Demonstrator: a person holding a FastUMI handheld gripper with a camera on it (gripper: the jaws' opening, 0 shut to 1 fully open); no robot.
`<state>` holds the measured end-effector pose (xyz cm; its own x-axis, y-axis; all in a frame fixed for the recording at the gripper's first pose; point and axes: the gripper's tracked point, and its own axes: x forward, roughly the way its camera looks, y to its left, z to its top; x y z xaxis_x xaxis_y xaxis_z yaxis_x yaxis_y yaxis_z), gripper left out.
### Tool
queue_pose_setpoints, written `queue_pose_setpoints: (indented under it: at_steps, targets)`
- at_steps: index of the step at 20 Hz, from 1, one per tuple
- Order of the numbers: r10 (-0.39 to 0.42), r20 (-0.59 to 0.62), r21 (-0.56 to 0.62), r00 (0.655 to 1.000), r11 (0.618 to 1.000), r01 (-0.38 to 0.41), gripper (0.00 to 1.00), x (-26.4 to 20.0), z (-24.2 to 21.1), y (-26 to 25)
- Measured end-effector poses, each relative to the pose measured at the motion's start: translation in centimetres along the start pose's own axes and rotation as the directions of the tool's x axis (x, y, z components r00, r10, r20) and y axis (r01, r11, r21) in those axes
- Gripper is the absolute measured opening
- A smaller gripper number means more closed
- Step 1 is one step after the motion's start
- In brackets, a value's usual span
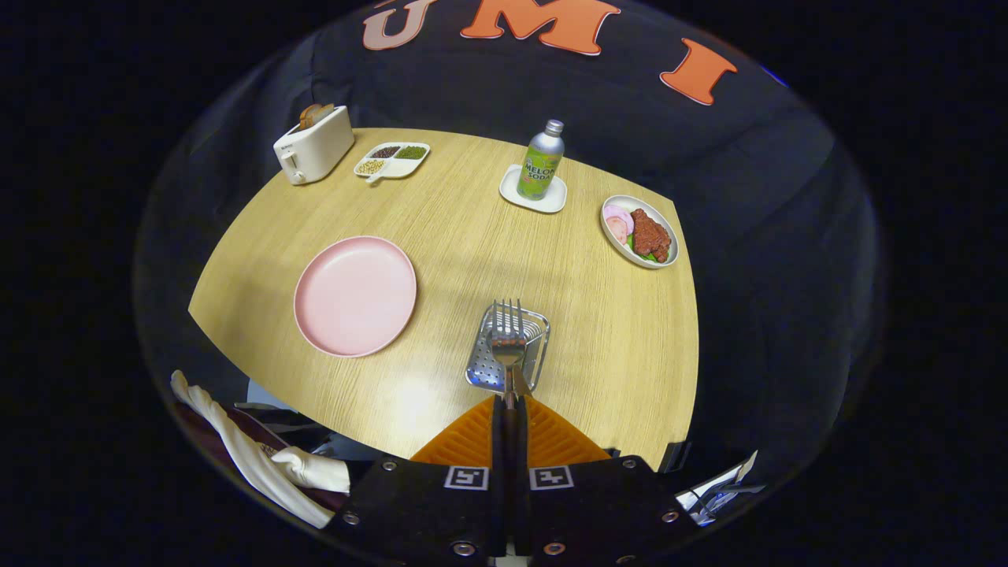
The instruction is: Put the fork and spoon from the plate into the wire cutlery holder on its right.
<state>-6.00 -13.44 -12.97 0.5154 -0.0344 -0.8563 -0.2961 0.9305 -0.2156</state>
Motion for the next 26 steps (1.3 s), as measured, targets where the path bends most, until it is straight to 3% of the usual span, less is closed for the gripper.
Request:
queue_pose_setpoints:
  at_steps: [7, 15, 18, 26]
  targets:
    - [0.066, -0.151, -0.031, 0.986, 0.997, -0.072, 0.05, 2.3, -0.8, -0.4]
    - [0.053, -0.301, -0.131, 0.952, 0.987, -0.096, 0.05, 5.3, -0.5, -1.1]
    - [0.012, -0.321, -0.196, 0.947, 0.977, -0.079, 0.05, 6.7, 0.0, -1.2]
    - [0.041, -0.334, -0.175, 0.942, 0.979, -0.105, 0.08, 8.1, 0.5, -0.1]
